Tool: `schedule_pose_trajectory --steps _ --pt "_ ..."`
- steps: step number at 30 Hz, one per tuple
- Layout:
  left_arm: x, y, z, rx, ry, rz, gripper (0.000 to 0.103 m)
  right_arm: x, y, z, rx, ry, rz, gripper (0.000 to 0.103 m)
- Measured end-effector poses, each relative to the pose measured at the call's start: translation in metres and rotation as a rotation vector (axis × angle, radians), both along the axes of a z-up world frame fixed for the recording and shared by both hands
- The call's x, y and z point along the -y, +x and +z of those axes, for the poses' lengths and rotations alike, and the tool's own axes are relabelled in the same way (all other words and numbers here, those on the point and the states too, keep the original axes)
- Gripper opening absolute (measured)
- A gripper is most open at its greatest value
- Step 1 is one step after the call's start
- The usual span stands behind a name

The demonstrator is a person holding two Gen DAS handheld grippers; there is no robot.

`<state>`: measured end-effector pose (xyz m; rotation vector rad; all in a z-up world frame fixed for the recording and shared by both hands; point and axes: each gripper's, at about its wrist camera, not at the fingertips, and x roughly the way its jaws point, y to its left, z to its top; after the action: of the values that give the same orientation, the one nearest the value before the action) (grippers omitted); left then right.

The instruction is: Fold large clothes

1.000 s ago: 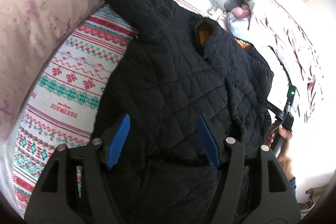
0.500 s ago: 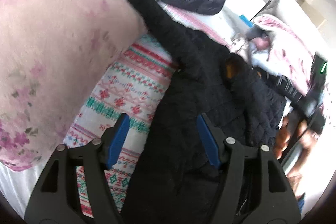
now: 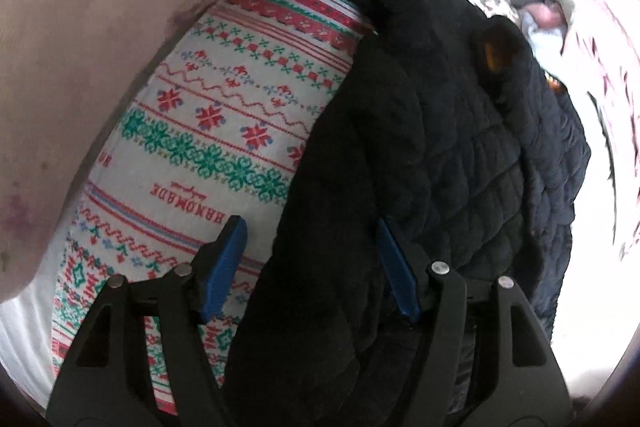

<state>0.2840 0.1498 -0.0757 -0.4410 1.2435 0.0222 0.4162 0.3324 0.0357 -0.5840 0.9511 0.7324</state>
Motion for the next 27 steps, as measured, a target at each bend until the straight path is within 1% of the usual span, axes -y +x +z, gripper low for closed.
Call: schedule_pose_trajectory --steps 2,5,8,10,11,12,13,15,17,18,19,20,22,23,24,25,26,27 --pt "0.004 0.001 -0.001 -0.002 -0.002 -0.017 0.077 -0.033 -0.008 -0.011 0.043 -0.054 0.058 0.075" --pt "0.004 0.0 -0.003 -0.004 -0.018 -0.011 0.079 -0.071 -0.016 -0.011 0.084 -0.054 0.122 0.075" --pt "0.002 0.0 -0.005 -0.004 -0.039 -0.011 0.079 -0.099 -0.013 -0.019 0.131 -0.056 0.135 0.074" --pt "0.002 -0.001 -0.006 -0.003 -0.045 -0.02 0.08 -0.112 -0.008 -0.03 0.16 -0.088 0.127 0.073" --pt "0.002 0.0 -0.006 -0.002 -0.043 -0.025 0.08 -0.115 -0.009 -0.035 0.165 -0.097 0.136 0.056" --pt "0.002 0.0 -0.005 -0.002 -0.039 -0.031 0.08 -0.116 -0.009 -0.039 0.149 -0.098 0.159 0.016" --pt "0.004 -0.001 -0.006 -0.001 -0.031 -0.039 0.08 -0.117 -0.008 -0.042 0.146 -0.106 0.152 0.011" --pt "0.007 0.0 -0.005 0.003 -0.015 -0.051 0.08 -0.101 -0.007 -0.025 0.174 -0.048 0.111 0.01" --pt "0.011 -0.001 -0.005 0.005 0.002 -0.063 0.08 -0.071 0.001 0.005 0.192 0.05 0.026 0.009" --pt "0.016 0.001 -0.005 0.007 0.005 -0.067 0.08 -0.045 0.007 0.024 0.205 0.118 -0.031 0.009" --pt "0.018 0.0 -0.005 0.008 0.006 -0.073 0.08 -0.013 0.013 0.043 0.219 0.186 -0.093 0.009" --pt "0.02 0.0 -0.005 0.007 0.0 -0.077 0.08 0.015 0.018 0.055 0.226 0.237 -0.145 0.009" --pt "0.024 0.0 -0.005 0.006 -0.019 -0.089 0.08 0.102 0.03 0.076 0.211 0.385 -0.297 0.009" --pt "0.026 -0.001 -0.005 0.005 -0.024 -0.095 0.08 0.138 0.033 0.079 0.207 0.436 -0.361 0.009" --pt "0.028 -0.001 -0.005 0.007 -0.02 -0.098 0.08 0.187 0.033 0.078 0.204 0.501 -0.445 0.009" --pt "0.03 -0.002 -0.005 0.009 -0.01 -0.1 0.08 0.234 0.032 0.071 0.21 0.55 -0.524 0.009" --pt "0.032 0.0 -0.005 0.008 -0.001 -0.102 0.08 0.268 0.03 0.063 0.224 0.575 -0.584 0.009" --pt "0.034 0.0 -0.005 0.008 0.007 -0.102 0.08 0.311 0.026 0.047 0.239 0.596 -0.656 0.009"
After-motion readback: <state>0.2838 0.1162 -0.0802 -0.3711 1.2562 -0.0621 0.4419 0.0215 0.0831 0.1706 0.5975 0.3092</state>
